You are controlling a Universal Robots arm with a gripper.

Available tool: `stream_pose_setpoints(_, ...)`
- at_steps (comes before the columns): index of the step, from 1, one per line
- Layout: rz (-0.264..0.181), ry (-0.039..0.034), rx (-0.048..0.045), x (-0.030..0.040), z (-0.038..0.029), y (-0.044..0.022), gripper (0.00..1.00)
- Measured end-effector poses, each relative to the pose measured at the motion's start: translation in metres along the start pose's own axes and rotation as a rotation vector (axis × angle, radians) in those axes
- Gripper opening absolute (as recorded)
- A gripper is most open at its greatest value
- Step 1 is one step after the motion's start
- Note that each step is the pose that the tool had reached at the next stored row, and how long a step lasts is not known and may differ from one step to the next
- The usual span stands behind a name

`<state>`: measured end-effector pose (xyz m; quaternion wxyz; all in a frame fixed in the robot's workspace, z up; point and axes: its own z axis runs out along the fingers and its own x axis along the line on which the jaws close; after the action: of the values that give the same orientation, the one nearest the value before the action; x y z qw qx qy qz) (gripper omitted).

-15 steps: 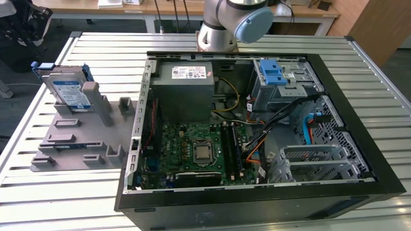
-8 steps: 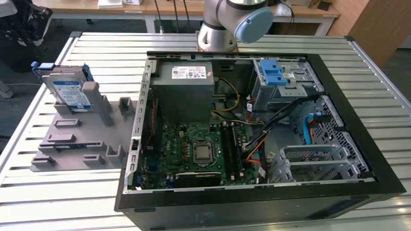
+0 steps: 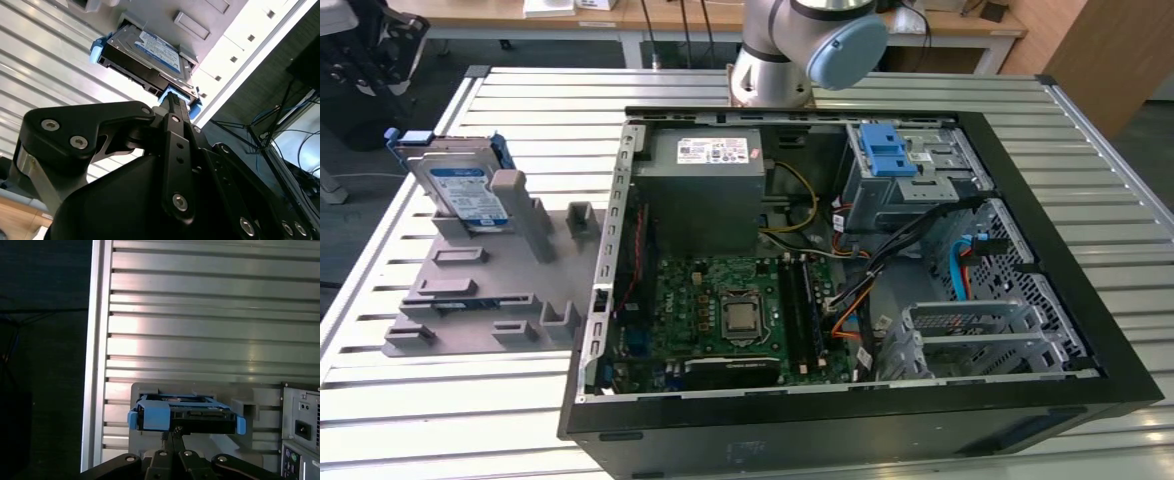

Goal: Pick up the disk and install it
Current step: 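Pick up the disk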

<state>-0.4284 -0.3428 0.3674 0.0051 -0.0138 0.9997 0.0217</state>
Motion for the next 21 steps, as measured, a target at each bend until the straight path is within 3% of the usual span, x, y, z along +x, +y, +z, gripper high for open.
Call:
stream_pose_setpoints(8,-0.067,0.0029,-0.0007,0.0000,0.0000,0.0000,0.11)
stream_pose_setpoints(21,-0.279,0.0121,-0.0030,0.0000,0.0004,0.0000,0.11)
